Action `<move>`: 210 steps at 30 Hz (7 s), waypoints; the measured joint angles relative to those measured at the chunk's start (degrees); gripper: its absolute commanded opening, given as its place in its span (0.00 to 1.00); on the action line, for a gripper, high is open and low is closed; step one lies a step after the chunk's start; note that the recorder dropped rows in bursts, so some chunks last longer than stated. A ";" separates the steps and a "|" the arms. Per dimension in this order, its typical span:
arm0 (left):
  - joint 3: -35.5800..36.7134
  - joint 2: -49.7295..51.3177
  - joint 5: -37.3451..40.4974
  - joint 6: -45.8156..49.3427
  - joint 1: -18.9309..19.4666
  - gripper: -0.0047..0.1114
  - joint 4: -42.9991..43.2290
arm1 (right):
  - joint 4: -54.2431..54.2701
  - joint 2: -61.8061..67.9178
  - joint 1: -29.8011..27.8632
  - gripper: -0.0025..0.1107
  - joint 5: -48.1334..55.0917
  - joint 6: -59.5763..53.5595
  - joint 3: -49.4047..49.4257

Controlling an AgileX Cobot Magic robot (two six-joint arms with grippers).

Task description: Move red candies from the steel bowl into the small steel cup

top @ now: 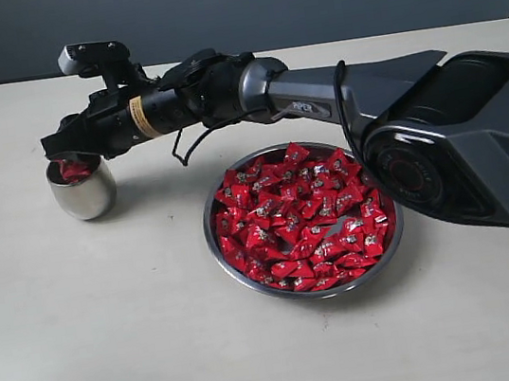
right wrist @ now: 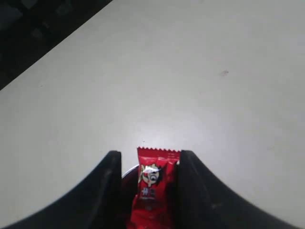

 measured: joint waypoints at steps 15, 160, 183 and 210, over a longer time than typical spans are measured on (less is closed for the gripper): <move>0.00 0.00 0.00 0.00 0.00 0.04 0.00 | -0.69 -0.36 0.00 0.37 -1.05 0.00 -2.70; 0.00 0.00 0.00 0.00 0.00 0.04 0.00 | 19.77 -42.18 -20.01 0.33 -1.23 -20.02 83.51; 0.00 0.00 0.00 0.00 0.00 0.04 0.00 | 23.12 -40.16 -20.01 0.33 -0.82 -19.87 81.57; 0.00 0.00 0.00 0.00 0.00 0.04 0.00 | 25.34 -36.75 -20.22 0.33 -5.49 -19.59 80.22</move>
